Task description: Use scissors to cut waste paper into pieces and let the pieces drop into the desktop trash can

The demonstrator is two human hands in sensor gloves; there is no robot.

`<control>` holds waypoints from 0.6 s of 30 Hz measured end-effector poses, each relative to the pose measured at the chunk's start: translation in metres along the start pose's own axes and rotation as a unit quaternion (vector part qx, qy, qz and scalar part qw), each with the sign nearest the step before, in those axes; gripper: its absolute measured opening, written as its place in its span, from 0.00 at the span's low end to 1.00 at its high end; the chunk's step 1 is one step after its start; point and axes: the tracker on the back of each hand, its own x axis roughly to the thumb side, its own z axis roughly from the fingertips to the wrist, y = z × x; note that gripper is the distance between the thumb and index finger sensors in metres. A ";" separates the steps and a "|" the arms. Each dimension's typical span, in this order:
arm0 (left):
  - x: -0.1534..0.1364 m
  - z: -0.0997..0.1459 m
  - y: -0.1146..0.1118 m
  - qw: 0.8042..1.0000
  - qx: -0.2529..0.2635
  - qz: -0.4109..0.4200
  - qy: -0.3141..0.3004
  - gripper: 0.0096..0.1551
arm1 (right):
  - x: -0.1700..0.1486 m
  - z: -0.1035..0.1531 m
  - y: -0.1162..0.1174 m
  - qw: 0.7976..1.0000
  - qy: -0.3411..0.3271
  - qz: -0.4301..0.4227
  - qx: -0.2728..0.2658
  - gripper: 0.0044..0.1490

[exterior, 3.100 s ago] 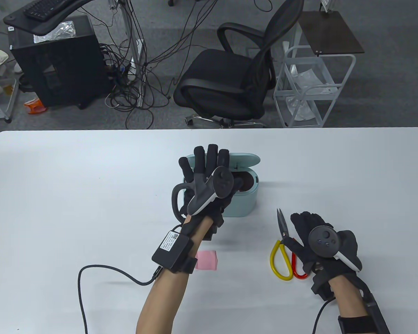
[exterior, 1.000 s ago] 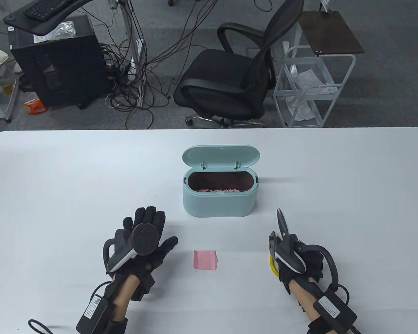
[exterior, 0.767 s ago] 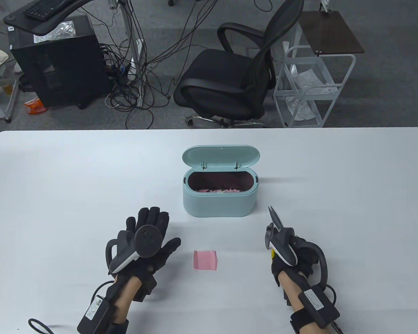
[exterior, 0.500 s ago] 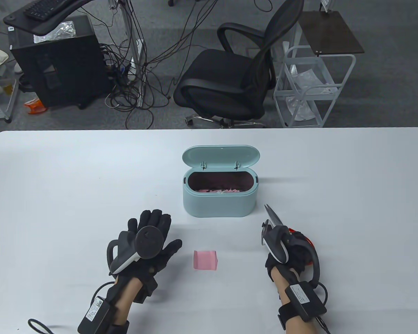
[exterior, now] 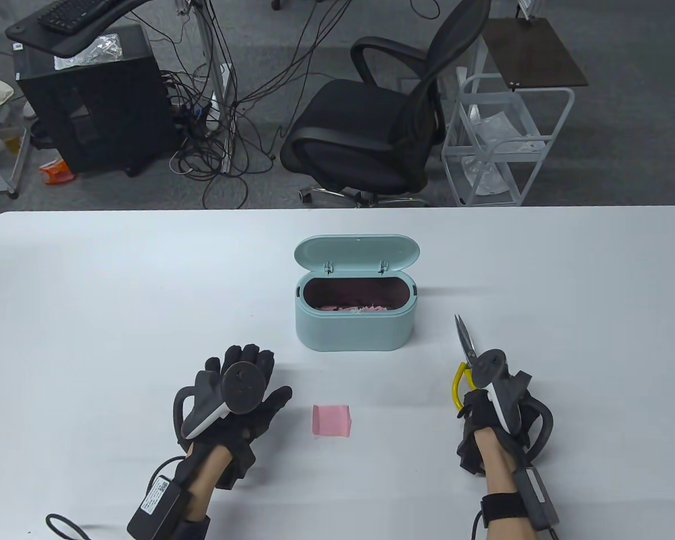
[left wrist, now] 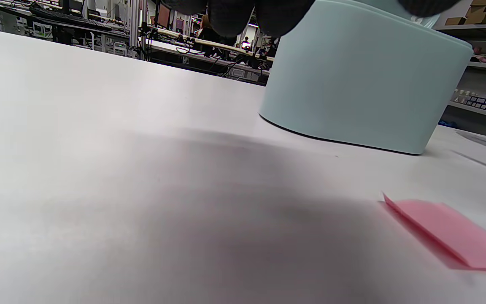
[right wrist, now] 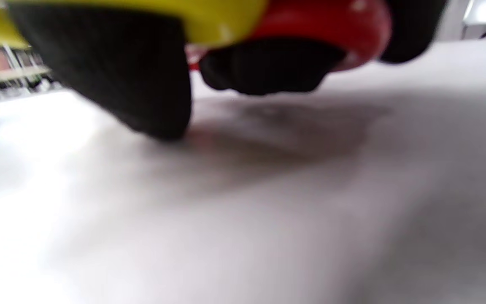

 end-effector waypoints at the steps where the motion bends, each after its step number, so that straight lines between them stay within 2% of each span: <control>1: 0.000 0.000 0.000 1.000 -0.001 0.000 0.000 0.51 | -0.001 0.000 0.000 1.000 -0.008 -0.005 0.005 0.43; 5: 0.003 0.001 -0.002 1.000 0.006 -0.010 0.004 0.50 | 0.000 0.003 -0.007 0.998 -0.035 -0.054 -0.003 0.42; 6: 0.004 0.001 -0.003 1.000 0.009 -0.013 0.005 0.50 | 0.001 0.004 -0.010 0.993 -0.038 -0.112 0.011 0.42; 8: 0.006 0.001 -0.003 1.000 0.016 -0.017 0.009 0.49 | -0.001 0.005 -0.012 0.984 -0.050 -0.172 0.026 0.42; 11: 0.010 0.001 -0.005 0.999 0.020 -0.022 0.011 0.47 | -0.001 0.011 -0.019 0.968 -0.065 -0.244 0.016 0.42; 18: 0.031 0.000 -0.018 0.999 0.011 -0.040 0.011 0.40 | -0.001 0.021 -0.029 0.956 -0.098 -0.276 -0.002 0.43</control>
